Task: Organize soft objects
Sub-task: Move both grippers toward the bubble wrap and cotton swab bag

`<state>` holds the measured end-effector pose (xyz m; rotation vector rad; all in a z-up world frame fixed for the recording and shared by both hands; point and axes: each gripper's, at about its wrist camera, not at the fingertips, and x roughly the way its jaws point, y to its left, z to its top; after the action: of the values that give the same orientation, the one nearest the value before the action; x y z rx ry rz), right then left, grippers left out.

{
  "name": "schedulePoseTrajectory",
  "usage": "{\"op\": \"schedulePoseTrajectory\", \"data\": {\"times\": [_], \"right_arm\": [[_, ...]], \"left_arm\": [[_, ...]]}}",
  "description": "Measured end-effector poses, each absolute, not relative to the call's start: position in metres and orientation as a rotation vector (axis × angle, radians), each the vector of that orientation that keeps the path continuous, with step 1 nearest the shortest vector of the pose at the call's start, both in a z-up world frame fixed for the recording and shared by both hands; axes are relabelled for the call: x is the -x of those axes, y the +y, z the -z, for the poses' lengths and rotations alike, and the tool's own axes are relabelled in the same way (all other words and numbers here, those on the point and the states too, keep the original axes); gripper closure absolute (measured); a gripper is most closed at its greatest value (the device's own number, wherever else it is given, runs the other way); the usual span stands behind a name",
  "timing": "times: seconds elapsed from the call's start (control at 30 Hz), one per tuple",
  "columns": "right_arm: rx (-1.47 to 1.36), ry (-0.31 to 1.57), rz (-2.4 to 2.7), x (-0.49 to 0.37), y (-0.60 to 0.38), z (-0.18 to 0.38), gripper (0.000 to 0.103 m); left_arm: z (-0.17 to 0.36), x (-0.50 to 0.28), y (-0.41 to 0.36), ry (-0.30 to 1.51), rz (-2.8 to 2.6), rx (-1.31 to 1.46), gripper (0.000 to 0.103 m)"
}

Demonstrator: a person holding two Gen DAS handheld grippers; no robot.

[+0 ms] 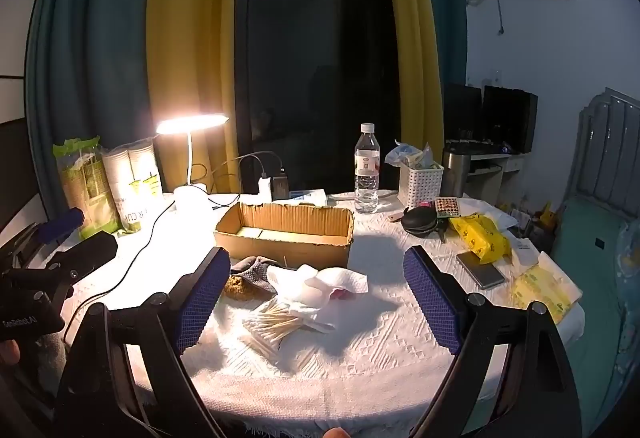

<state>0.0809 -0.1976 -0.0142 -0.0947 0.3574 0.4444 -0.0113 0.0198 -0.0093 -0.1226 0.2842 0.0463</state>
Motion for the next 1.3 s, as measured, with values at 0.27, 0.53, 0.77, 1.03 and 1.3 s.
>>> {"op": "schedulePoseTrajectory", "data": {"times": [0.27, 0.53, 0.77, 1.03, 1.3], "right_arm": [[0.093, 0.355, -0.443, -0.0832, -0.1945, 0.0144, 0.012], [0.085, 0.359, -0.443, -0.0846, -0.1949, 0.0182, 0.012], [0.083, 0.356, -0.445, -0.0849, -0.1949, 0.0168, 0.012], [0.078, 0.351, -0.447, -0.0860, -0.1959, 0.0163, 0.012], [0.076, 0.351, -0.451, -0.0845, -0.1922, 0.0187, 0.012]], "left_arm": [[0.0098, 0.0115, 0.0201, 0.285, -0.046, 0.123, 0.001], [0.0104, 0.0117, 0.0201, 0.283, -0.048, 0.123, 0.001], [0.0102, 0.0112, 0.0203, 0.284, -0.046, 0.121, 0.001], [0.0098, 0.0105, 0.0195, 0.286, -0.049, 0.123, 0.001], [0.0096, 0.0085, 0.0229, 0.290, -0.051, 0.124, 0.001]]}}
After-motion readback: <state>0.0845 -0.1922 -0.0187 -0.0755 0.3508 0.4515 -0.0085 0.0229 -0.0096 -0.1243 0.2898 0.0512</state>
